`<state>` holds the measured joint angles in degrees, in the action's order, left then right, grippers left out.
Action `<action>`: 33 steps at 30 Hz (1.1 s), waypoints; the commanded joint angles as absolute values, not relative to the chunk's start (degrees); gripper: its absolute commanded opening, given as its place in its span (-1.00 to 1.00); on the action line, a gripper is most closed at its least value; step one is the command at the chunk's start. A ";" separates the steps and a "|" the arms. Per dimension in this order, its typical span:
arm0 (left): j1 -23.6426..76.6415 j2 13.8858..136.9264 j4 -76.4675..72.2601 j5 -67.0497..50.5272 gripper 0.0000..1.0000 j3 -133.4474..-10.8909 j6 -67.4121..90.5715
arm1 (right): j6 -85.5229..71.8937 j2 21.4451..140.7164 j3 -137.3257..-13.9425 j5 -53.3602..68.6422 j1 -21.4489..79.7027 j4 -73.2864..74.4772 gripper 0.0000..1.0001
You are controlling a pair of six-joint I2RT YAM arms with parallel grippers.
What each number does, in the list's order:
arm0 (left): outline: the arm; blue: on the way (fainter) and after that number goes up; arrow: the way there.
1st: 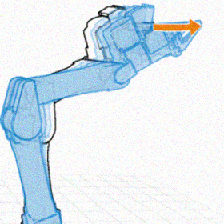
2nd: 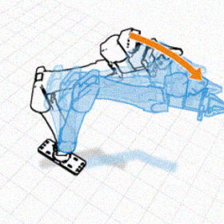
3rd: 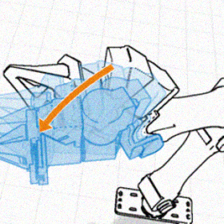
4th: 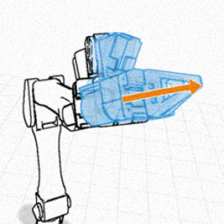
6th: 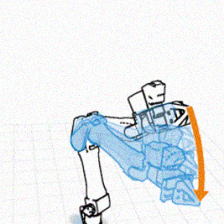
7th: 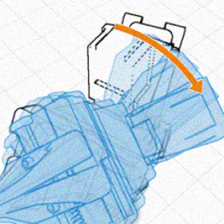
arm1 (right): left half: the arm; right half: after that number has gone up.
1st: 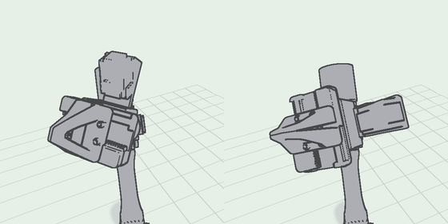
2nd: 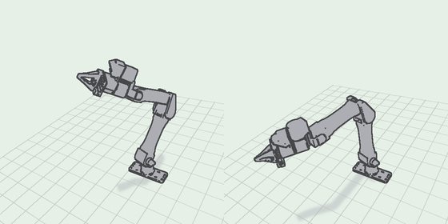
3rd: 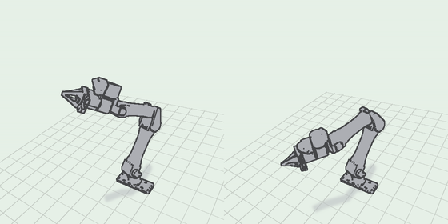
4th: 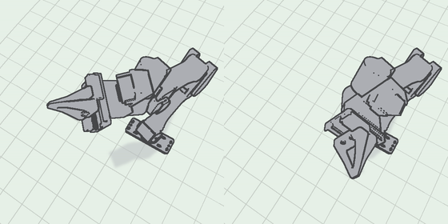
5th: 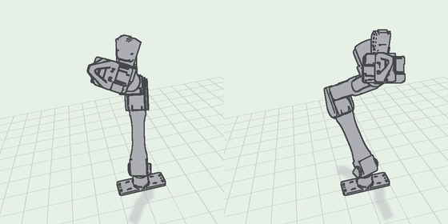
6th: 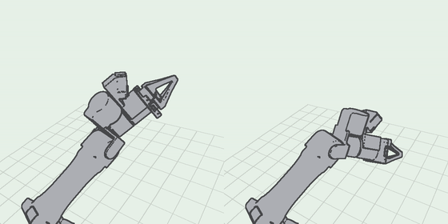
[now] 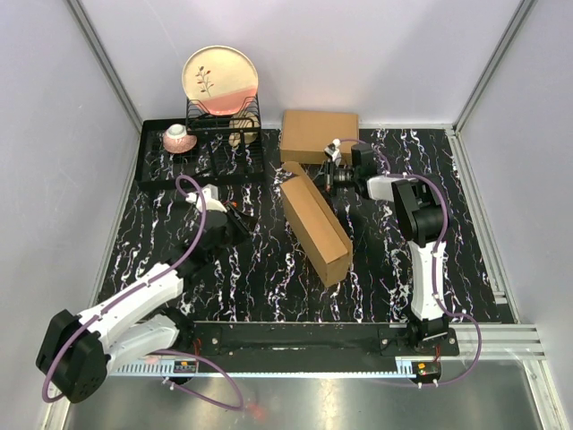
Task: Fold the paper box
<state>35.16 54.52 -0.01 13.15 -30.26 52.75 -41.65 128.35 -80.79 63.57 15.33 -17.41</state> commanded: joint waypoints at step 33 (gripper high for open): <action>34.45 48.35 15.46 30.93 -0.19 -29.62 60.12 | -51.32 121.90 -52.91 74.35 20.92 -41.03 -0.75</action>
<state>34.89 51.59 11.70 25.30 -29.85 58.52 -49.60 125.29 -54.13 71.72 20.05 -36.40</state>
